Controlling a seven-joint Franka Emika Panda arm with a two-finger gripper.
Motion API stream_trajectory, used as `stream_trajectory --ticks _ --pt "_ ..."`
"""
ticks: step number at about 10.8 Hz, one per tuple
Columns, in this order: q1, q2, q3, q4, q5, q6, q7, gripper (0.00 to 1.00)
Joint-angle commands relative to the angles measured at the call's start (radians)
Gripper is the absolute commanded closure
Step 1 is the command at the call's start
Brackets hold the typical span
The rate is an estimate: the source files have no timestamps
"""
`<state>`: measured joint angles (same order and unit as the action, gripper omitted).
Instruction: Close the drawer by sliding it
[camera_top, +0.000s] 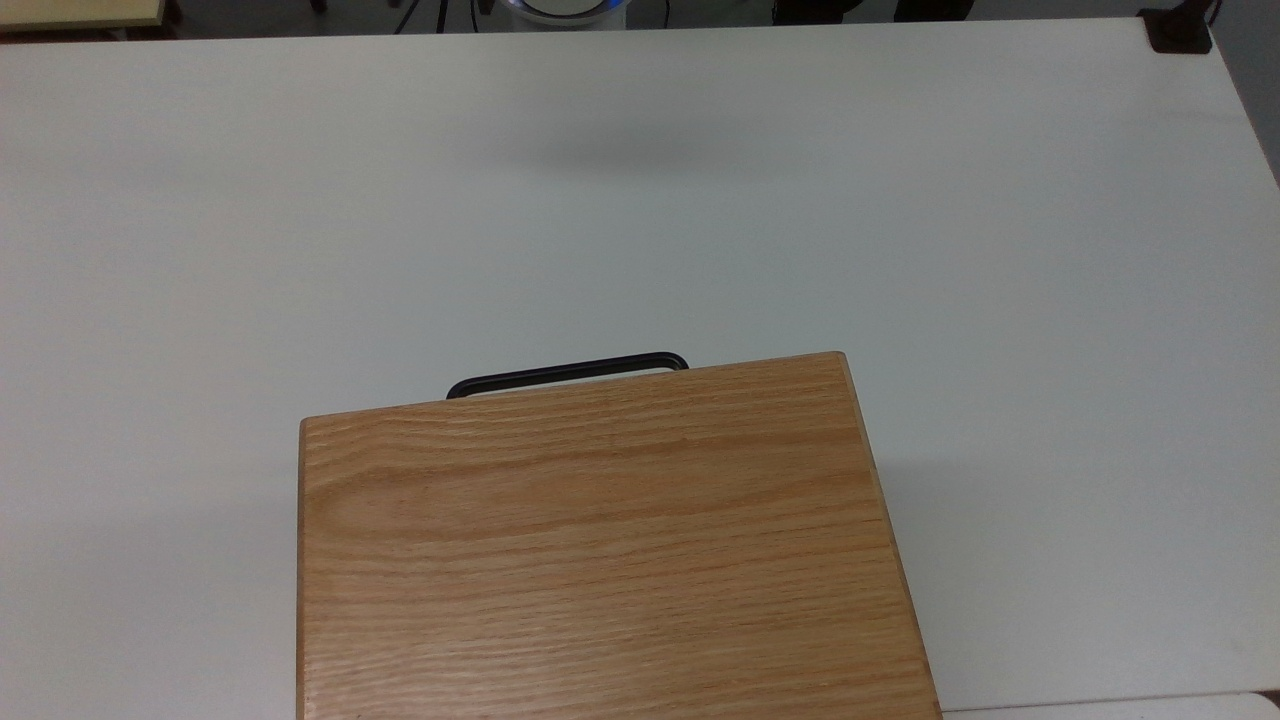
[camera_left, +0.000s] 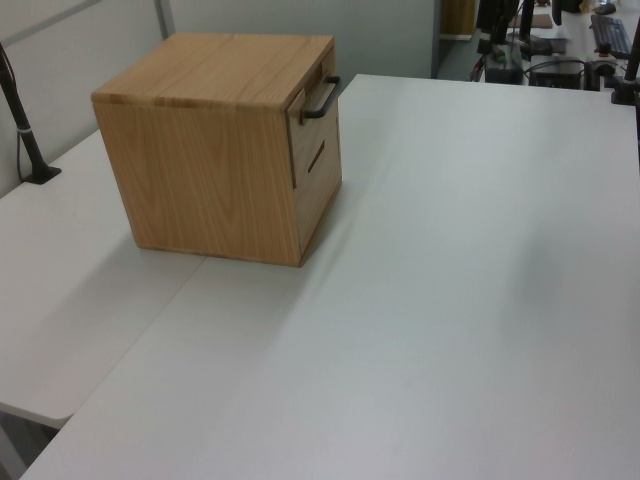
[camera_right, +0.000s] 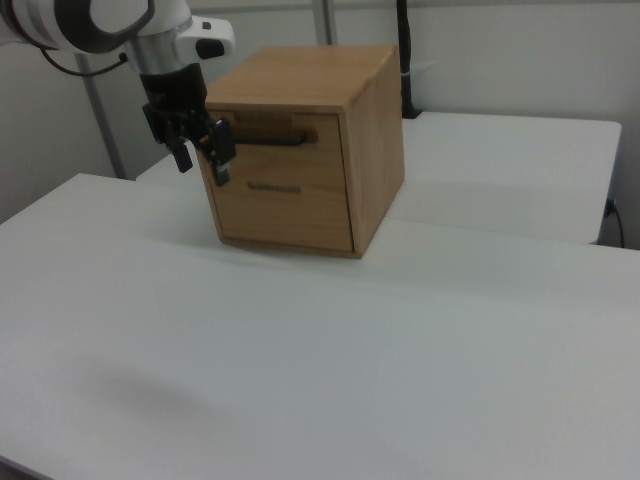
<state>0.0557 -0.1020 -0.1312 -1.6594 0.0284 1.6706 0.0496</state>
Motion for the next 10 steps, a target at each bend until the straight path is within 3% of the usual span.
stream_trajectory --ticks 1,4,10 --pt "0.016 0.047 0.002 0.033 -0.074 0.005 0.001 0.00" --pt "0.021 0.094 0.048 0.061 -0.091 -0.003 0.193 0.00" --pt "0.024 0.090 0.048 0.053 -0.085 -0.006 0.121 0.00"
